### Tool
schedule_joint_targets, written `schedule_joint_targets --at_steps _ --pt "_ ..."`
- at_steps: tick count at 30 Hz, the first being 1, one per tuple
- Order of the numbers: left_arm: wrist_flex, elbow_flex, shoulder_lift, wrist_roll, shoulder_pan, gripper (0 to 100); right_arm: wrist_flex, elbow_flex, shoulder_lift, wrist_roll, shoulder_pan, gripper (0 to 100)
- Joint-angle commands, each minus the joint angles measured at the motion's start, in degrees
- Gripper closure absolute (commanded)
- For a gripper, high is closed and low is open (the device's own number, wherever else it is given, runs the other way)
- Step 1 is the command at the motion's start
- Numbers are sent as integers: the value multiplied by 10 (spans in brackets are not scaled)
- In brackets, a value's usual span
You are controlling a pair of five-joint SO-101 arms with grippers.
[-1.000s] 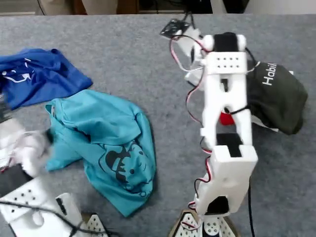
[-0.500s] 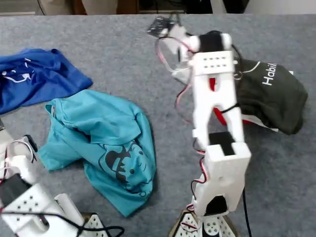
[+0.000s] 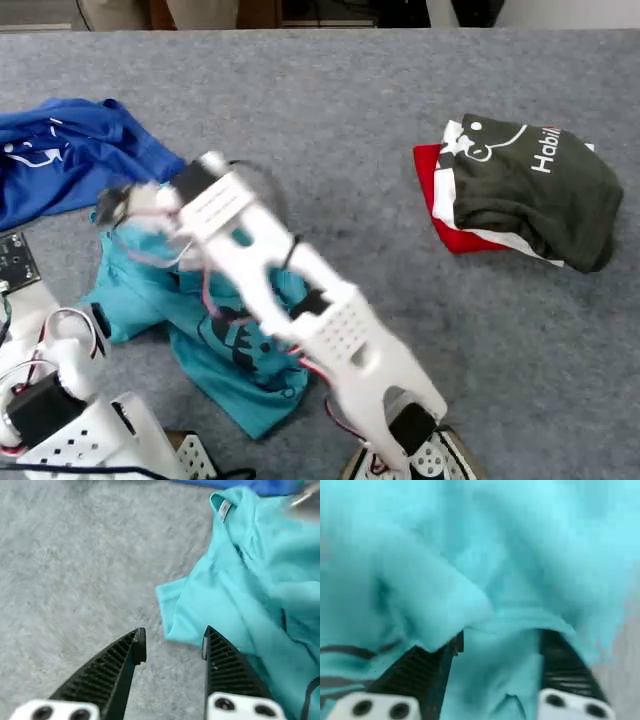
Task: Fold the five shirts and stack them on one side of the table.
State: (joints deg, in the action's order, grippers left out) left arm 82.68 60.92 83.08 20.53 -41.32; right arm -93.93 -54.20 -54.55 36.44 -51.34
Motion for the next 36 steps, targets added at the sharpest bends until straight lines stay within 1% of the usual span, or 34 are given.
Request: schedule_joint_targets --at_steps 1,3,5,6,7,9,11,13,19,22,24,26,27,29,31,34,36 --pt "-7 10 4 42 -33 807 -10 -90 -44 23 -18 698" --pt "-10 15 4 54 -51 807 -14 -119 -79 21 6 758" --pt "-11 20 4 58 -63 807 -27 -145 -104 19 33 875" --pt "-10 20 4 61 -67 807 -39 -161 -114 19 48 955" --pt "-10 20 4 60 -67 807 -51 -182 -120 19 61 998" --pt "-11 20 4 59 -65 807 -84 -218 -124 19 94 970" --pt "-11 20 4 59 -64 807 -85 -239 -113 6 135 998" --pt "-11 20 4 60 -64 807 -85 -238 -95 -7 182 997" --pt "-12 20 4 61 -64 805 -85 -122 -68 -11 331 998" --pt "-28 21 -1 61 -63 805 -84 -79 -59 -8 400 997" --pt "-43 26 -1 61 -60 804 -84 -66 -51 -4 428 996" --pt "-49 35 -1 59 -31 803 -84 -51 -36 25 430 995" --pt "-47 39 -1 56 -11 803 -84 -42 -28 32 429 985" --pt "-47 47 -2 42 43 803 -84 -35 -7 23 422 910" --pt "-47 49 -2 -4 99 791 -80 -35 14 21 422 760" --pt "-51 43 -4 -88 205 750 -67 -35 35 33 421 511" --pt "-52 36 -19 -123 285 750 -44 -35 43 22 423 405"
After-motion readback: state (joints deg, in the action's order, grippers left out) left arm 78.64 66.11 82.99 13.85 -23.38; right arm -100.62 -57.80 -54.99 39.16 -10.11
